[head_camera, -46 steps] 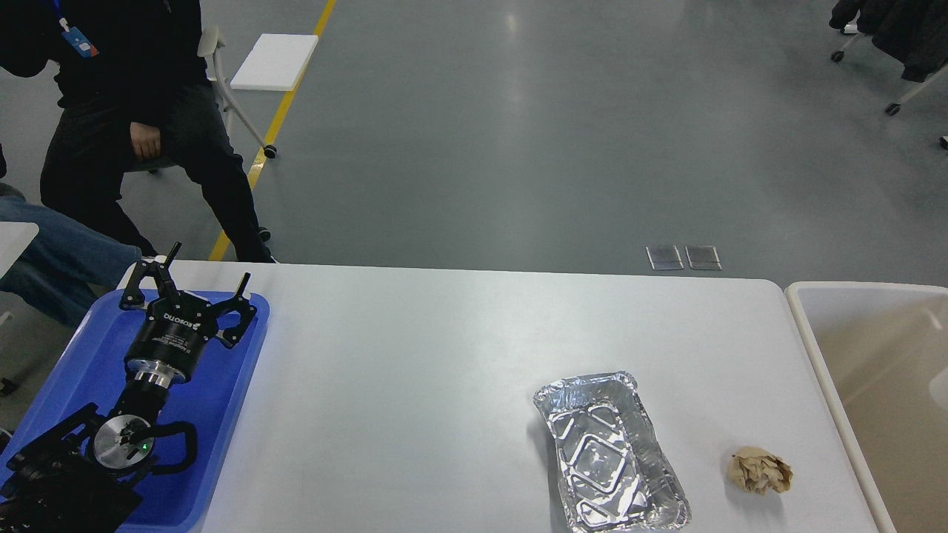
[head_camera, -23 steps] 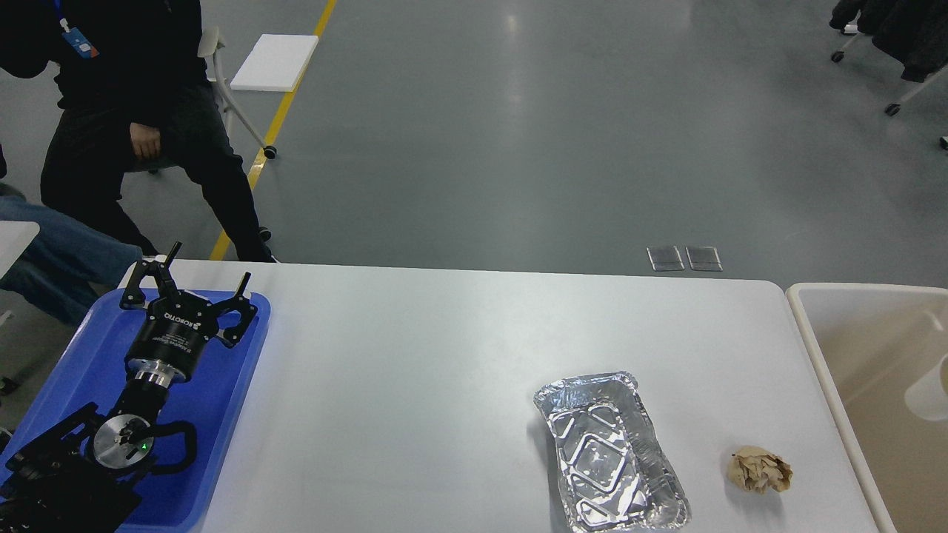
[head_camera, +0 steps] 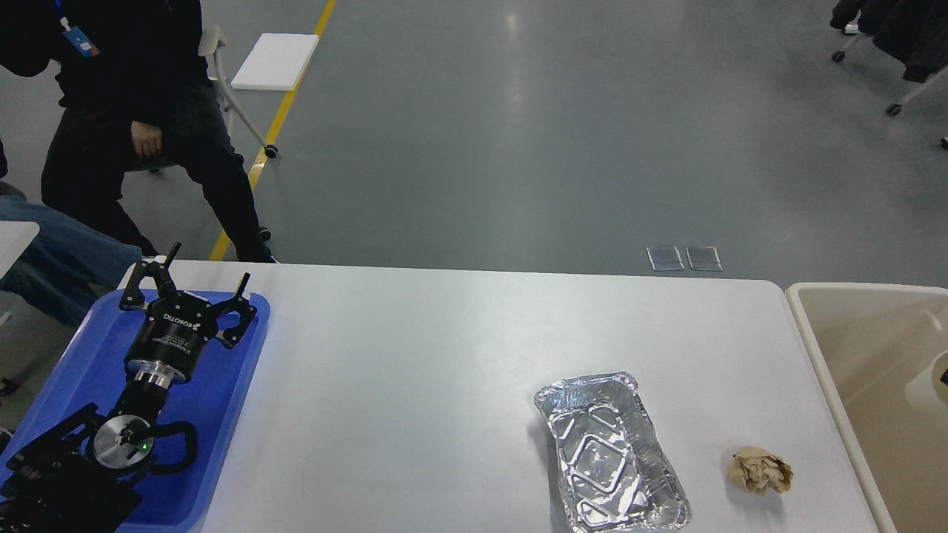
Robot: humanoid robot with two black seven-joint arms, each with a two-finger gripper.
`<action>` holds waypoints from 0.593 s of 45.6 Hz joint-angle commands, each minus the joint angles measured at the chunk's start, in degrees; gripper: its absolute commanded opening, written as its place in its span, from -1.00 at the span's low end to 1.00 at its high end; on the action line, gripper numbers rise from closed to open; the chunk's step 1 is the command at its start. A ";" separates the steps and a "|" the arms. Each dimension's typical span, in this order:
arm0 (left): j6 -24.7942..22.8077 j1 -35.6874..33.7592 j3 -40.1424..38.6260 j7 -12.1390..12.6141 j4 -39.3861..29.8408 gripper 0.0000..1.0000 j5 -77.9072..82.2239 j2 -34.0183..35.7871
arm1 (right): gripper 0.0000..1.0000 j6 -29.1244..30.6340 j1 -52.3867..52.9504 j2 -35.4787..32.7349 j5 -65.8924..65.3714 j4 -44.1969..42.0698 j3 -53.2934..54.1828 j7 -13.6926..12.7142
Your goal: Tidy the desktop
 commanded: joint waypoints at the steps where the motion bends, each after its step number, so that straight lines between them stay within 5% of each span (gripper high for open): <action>1: 0.00 0.00 0.00 -0.01 0.00 0.98 0.00 0.00 | -1.00 -0.42 -1.35 1.62 0.89 -2.66 1.26 0.01; 5: 0.00 0.00 0.00 -0.01 0.00 0.98 0.00 0.00 | -0.16 -2.00 -1.35 1.53 0.81 -2.66 1.17 0.01; 13: 0.00 0.00 0.00 -0.01 0.00 0.98 0.00 0.00 | 0.84 -5.52 -1.97 1.44 0.81 -2.57 1.08 0.01; 27: 0.00 -0.09 0.00 -0.01 0.00 0.98 0.00 -0.08 | 0.96 -5.00 -0.92 1.09 0.89 -1.70 0.99 0.01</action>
